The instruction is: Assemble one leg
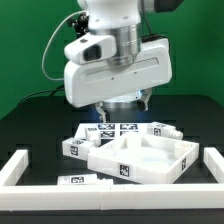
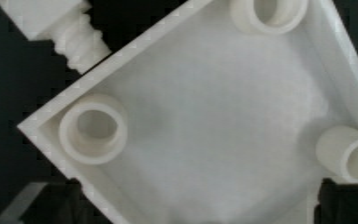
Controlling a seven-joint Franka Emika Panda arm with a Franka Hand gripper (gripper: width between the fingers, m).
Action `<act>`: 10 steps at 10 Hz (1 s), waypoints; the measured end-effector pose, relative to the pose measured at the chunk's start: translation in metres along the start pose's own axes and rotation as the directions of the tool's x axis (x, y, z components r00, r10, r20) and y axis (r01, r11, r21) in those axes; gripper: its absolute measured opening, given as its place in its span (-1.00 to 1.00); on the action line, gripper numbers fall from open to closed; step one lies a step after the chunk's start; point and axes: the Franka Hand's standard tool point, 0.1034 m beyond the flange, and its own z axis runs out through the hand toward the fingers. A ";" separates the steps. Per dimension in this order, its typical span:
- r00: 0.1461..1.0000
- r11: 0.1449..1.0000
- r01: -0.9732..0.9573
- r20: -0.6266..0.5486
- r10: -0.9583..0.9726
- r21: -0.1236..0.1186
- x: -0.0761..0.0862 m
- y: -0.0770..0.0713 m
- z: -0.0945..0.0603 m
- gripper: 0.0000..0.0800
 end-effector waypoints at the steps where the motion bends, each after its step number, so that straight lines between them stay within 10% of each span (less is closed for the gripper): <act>1: 1.000 1.000 -0.001 0.000 0.001 -0.001 0.000 0.000 0.000 0.62; 6: 0.943 0.944 -0.327 -0.078 0.323 -0.042 -0.023 -0.004 0.014 0.62; 10: 0.929 0.931 -0.365 -0.075 0.363 -0.012 -0.021 0.000 0.020 0.62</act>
Offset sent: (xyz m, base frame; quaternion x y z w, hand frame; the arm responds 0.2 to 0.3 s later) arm 0.0000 0.0000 0.0000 0.0000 0.0000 0.0000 1.0000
